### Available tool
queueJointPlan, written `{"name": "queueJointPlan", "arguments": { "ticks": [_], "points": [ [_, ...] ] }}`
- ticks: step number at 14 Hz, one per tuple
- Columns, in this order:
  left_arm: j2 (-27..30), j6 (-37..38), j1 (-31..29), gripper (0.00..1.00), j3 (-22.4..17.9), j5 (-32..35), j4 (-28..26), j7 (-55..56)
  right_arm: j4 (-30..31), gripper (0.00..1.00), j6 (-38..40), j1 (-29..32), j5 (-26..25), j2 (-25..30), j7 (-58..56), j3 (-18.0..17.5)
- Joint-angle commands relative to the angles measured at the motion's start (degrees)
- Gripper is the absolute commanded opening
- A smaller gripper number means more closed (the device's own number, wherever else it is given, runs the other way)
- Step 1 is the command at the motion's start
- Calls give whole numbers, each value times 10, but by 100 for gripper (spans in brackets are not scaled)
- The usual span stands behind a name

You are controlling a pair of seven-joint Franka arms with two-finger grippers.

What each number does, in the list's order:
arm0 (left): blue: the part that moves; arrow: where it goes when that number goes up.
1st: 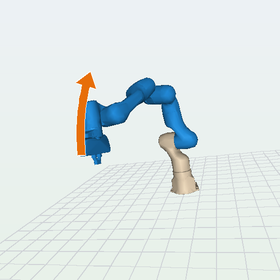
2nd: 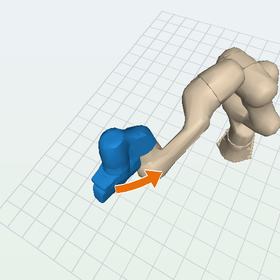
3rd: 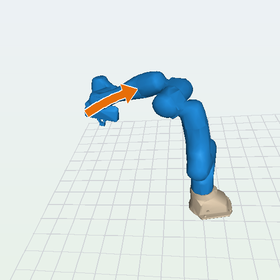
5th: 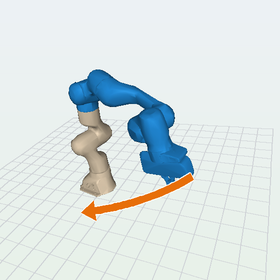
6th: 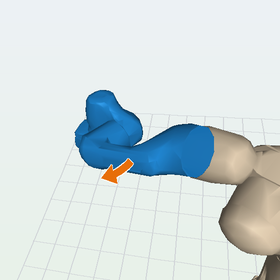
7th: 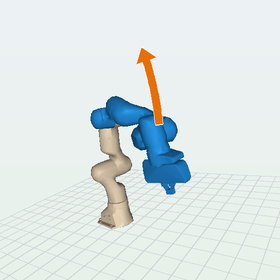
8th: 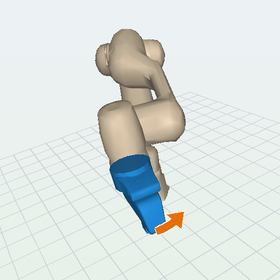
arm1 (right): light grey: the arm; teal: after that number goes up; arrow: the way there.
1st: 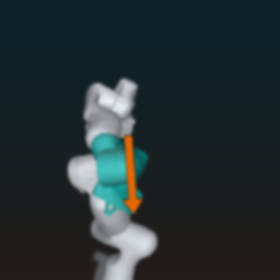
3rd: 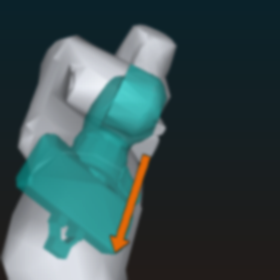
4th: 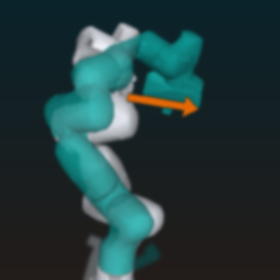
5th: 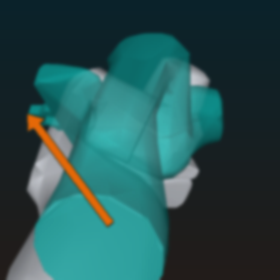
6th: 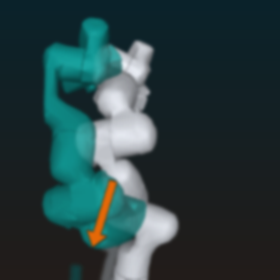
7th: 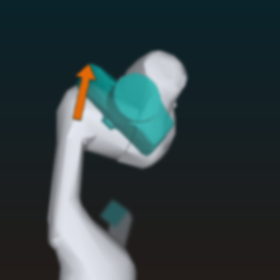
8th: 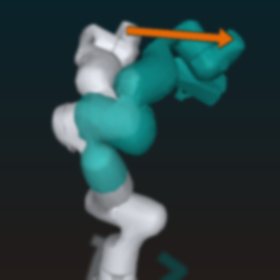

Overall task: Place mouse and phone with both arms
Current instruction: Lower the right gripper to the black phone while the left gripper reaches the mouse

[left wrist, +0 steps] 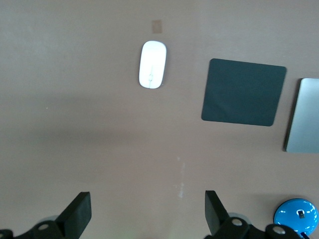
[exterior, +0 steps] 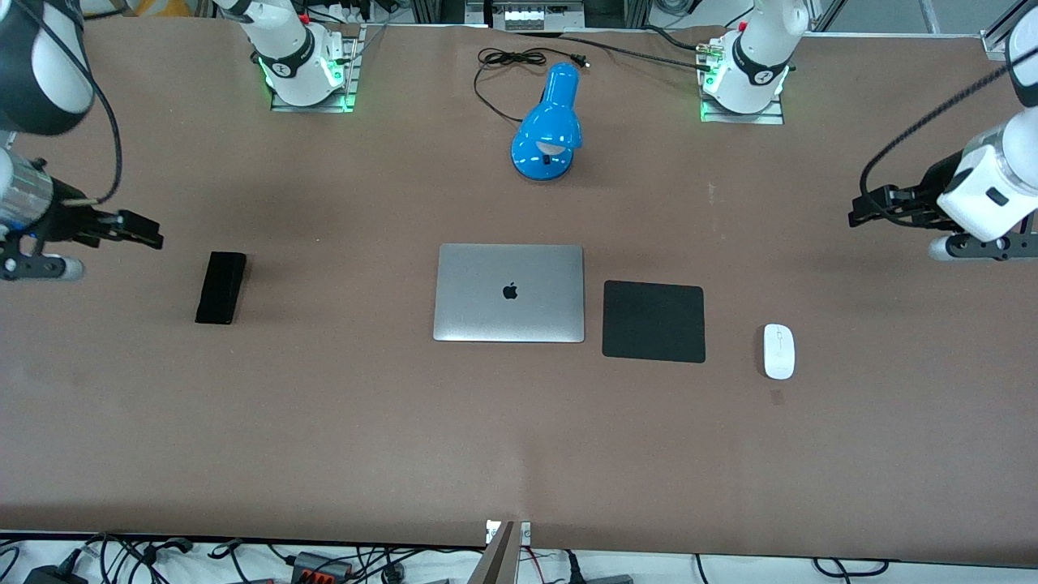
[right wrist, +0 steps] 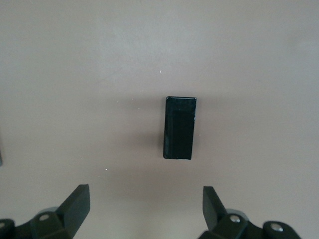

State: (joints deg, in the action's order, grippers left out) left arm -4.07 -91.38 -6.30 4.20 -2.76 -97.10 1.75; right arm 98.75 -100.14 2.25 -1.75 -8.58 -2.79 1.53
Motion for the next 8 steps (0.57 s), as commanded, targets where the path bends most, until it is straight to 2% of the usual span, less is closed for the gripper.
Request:
{"name": "queueJointPlan", "arguments": {
  "ticks": [1,3,4,6,8],
  "points": [
    [-63,-13,-13,100,2,-1,25,-5,-2,100,-15,5,-5,-51,6,-2],
    [-142,-30,-12,100,3,10,100,-6,-1,100,-36,8,-5,-85,6,1],
    [-172,-35,-12,100,3,14,113,-6,-1,100,-54,9,-5,-106,6,1],
    [-221,-98,-6,100,5,31,111,-6,3,100,-92,18,-7,-138,5,2],
    [-278,-166,8,100,9,77,110,-6,5,100,-113,38,-9,-167,3,3]
  ]
}}
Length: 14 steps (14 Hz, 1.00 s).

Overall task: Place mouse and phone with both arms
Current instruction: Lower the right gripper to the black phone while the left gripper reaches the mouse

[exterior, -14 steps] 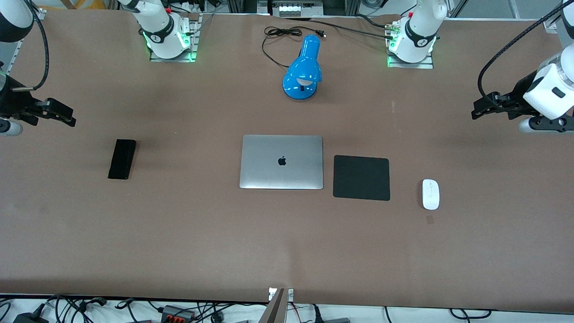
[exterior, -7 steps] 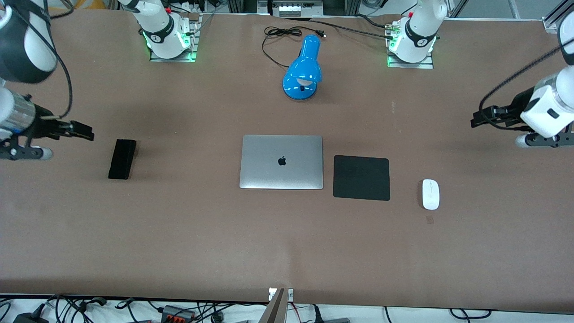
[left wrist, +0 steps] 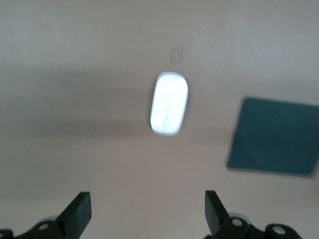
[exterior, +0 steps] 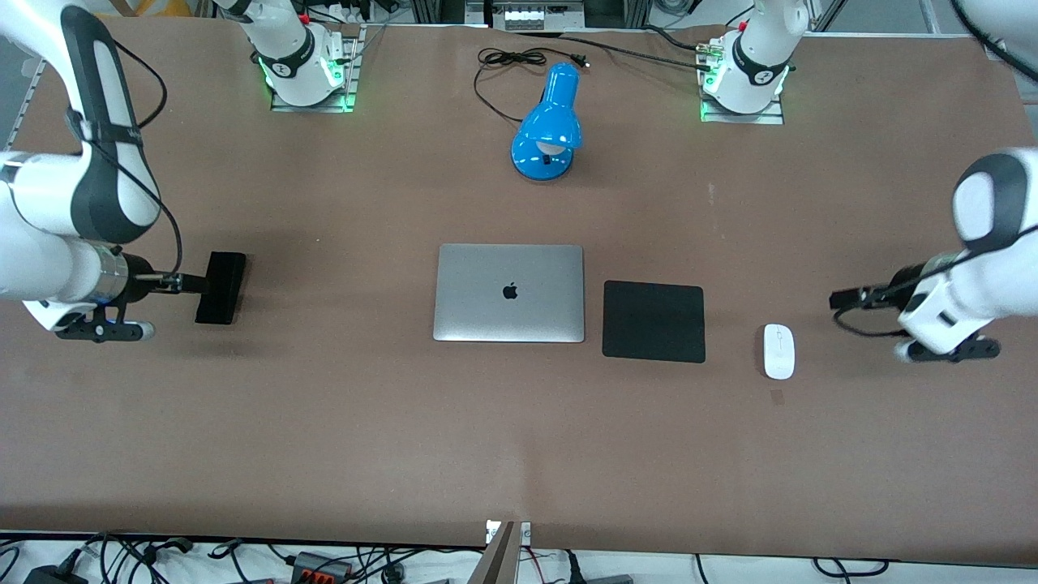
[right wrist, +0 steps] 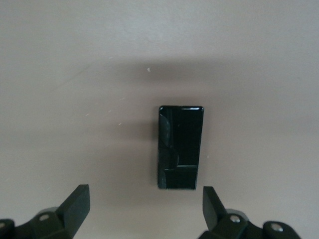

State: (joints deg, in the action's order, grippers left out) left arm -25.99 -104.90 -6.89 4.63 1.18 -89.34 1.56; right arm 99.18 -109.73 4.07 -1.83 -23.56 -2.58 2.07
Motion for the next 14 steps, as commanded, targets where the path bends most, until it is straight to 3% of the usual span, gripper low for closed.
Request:
{"name": "queueJointPlan", "arguments": {
  "ticks": [1,6,11,14],
  "points": [
    [-83,-49,19,100,5,51,29,-4,3,100,-25,29,-8,-25,-3,-2],
    [-136,-144,34,100,6,52,12,-6,105,100,-167,42,-9,-25,-7,-2],
    [-123,-261,39,100,6,60,-74,-25,135,100,-196,44,-8,-45,-3,-2],
    [-122,-271,35,100,6,66,-80,-60,147,100,-230,44,-8,-55,-3,-2]
  ]
}}
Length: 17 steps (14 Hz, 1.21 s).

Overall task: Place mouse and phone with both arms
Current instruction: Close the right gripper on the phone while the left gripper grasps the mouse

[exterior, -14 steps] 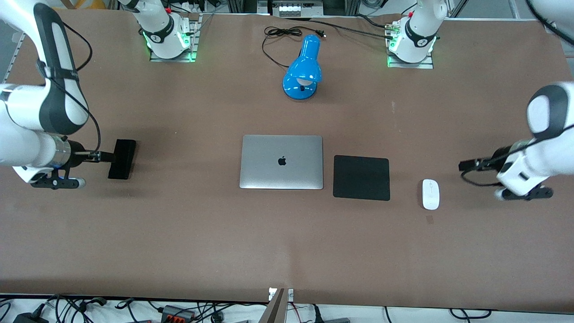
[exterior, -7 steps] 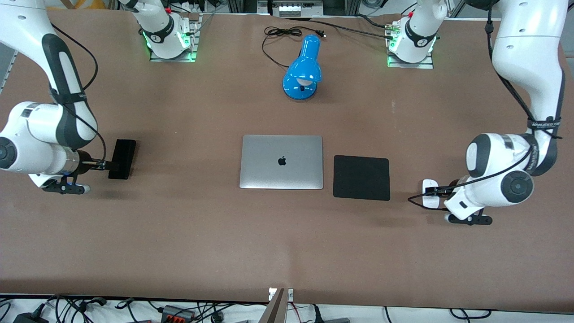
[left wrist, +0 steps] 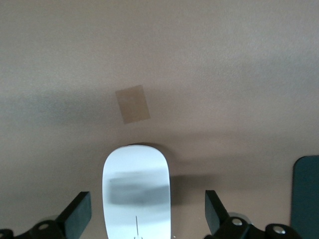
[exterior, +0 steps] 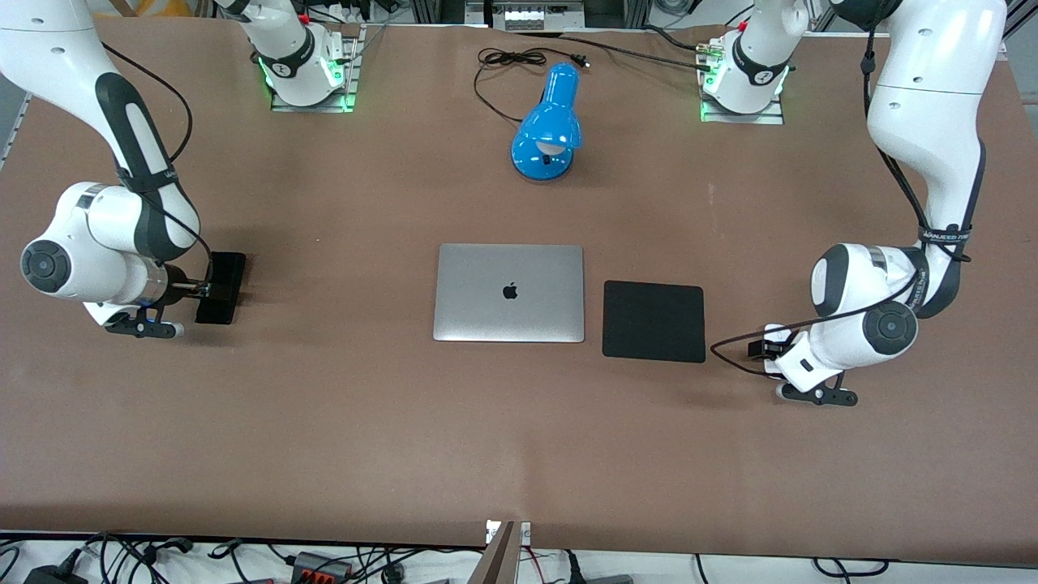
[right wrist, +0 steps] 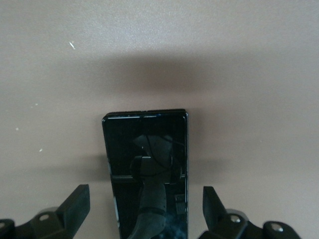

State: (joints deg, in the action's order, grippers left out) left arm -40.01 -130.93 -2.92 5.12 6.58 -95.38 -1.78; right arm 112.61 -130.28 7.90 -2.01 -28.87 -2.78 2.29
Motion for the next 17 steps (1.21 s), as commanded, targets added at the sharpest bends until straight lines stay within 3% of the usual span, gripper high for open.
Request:
{"name": "queueJointPlan", "arguments": {
  "ticks": [1,7,17],
  "points": [
    [17,-12,-5,100,1,13,-20,-30,14,100,-27,5,-6,-8,0,-4],
    [13,-19,-9,100,1,12,-21,-31,14,100,-38,3,-6,-21,-5,-4],
    [18,-92,-22,100,1,12,-74,-43,9,100,-51,3,-18,-36,-3,-3]
  ]
}}
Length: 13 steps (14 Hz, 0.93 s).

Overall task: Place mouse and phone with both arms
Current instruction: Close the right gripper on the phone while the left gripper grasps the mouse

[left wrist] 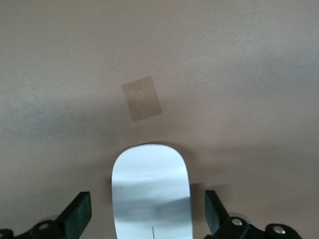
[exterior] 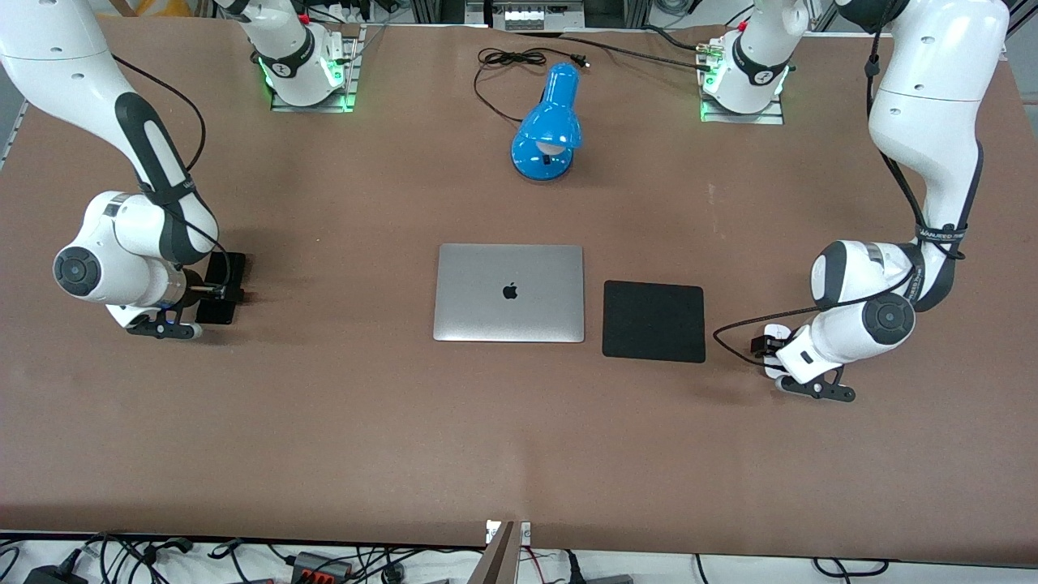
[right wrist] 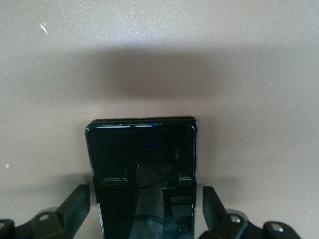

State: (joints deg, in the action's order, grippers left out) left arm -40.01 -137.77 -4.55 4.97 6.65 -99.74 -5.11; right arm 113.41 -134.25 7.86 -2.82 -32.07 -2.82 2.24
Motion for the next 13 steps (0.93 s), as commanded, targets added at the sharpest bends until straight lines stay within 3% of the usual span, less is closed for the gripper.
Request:
{"name": "queueJointPlan", "arguments": {
  "ticks": [1,3,5,8,9,13],
  "points": [
    [18,-23,-5,100,2,12,-31,-10,1,100,-11,4,-10,-4,-3,-2],
    [18,-23,-5,98,2,12,-31,-10,1,94,-12,10,-5,-9,5,-2],
    [18,-22,-5,82,2,12,-29,-9,1,65,-12,14,-6,-9,6,-2],
    [19,-18,-2,64,2,12,-25,-2,1,42,-10,12,-6,-9,5,-2],
    [19,-17,-1,58,2,12,-22,-2,1,38,-8,12,-7,-8,5,-2],
    [32,69,15,54,9,6,15,14,0,35,28,7,-6,17,6,-8]
  ]
}}
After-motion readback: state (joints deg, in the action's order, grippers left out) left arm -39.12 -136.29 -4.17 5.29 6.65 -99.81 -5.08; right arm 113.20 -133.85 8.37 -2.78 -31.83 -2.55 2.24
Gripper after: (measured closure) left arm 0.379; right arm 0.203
